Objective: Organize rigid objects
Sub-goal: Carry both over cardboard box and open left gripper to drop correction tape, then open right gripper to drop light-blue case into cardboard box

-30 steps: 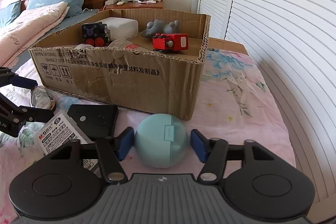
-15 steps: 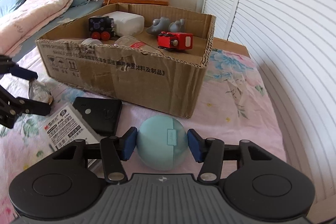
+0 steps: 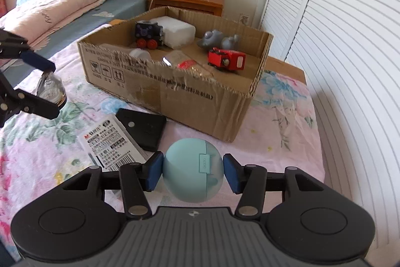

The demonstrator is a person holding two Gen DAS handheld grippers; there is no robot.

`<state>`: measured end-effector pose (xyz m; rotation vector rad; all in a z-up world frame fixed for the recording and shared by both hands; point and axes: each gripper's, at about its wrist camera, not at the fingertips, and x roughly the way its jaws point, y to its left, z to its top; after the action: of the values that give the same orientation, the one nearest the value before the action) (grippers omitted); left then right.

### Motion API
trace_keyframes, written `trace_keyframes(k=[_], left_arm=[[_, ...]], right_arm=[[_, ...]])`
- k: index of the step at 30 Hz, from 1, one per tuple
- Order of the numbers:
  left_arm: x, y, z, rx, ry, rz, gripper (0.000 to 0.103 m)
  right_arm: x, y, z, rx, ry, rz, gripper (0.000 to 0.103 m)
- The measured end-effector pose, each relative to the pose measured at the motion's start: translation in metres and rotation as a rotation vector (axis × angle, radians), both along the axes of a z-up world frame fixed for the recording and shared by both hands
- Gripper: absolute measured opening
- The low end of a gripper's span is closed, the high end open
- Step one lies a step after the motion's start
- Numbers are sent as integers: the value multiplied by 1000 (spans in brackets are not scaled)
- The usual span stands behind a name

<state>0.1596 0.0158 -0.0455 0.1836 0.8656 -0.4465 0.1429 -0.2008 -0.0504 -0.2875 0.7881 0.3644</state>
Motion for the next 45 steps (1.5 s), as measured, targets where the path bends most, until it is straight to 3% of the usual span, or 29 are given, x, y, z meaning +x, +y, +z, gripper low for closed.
trace_keyframes(k=[11,18,24,29,33,40,45], left_arm=[[37,-21,44,5,-121,-23,90],[86,-24,40,-3,-125,64,90],[103,-22,25,9,-144,138,90],[96,-21,20,46,-183,150,92],[74,-13,23,-10,-173,164,99],[26,-5,24,-118,-130,229,100],[-3,-6,18,-61,-167,326,100]], right_arm=[[3,-3,47,28,-58,60,57],[20,-1,61,27,-94,53,57],[27,1,63,28,-95,51,57],[31,4,62,32,-85,52,57],[33,6,62,33,-82,55,57],[43,9,64,44,-72,50,57],[58,11,65,60,-62,36,57]])
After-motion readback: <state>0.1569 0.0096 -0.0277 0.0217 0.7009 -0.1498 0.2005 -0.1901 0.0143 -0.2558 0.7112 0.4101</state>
